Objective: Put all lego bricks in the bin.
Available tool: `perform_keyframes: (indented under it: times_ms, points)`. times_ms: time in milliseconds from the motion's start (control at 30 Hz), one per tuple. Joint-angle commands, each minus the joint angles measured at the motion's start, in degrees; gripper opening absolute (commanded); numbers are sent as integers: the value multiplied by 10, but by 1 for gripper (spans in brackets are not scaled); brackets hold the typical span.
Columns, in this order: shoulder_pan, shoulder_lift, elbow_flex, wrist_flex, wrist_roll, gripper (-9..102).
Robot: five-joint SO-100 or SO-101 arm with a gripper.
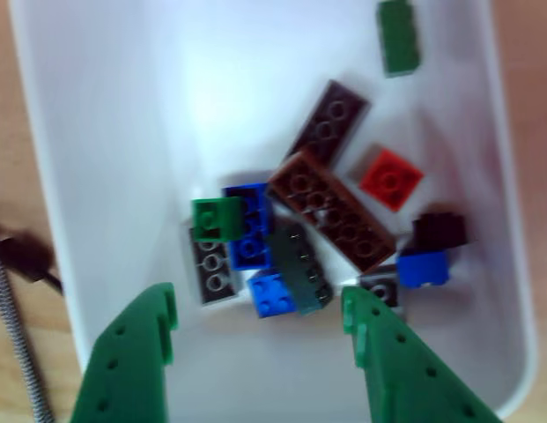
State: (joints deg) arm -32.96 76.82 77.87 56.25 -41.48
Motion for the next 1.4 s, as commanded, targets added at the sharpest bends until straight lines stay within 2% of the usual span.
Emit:
perform_keyframes:
  times_ms: [0, 67, 200, 267, 433, 633, 867, 1000, 1367]
  points:
    - [225, 238, 75, -88, -41, 24]
    - [334, 291, 174, -144, -133, 23]
    - [472, 283, 481, -464, -342, 22]
    - [490, 238, 548, -564, -381, 22]
    - [524, 112, 559, -704, -414, 23]
    - [555, -39, 439, -771, -454, 23]
    - [584, -164, 321, -786, -490, 23]
    - [563, -203, 298, -830, -512, 23]
    - [519, -210, 279, -846, -520, 24]
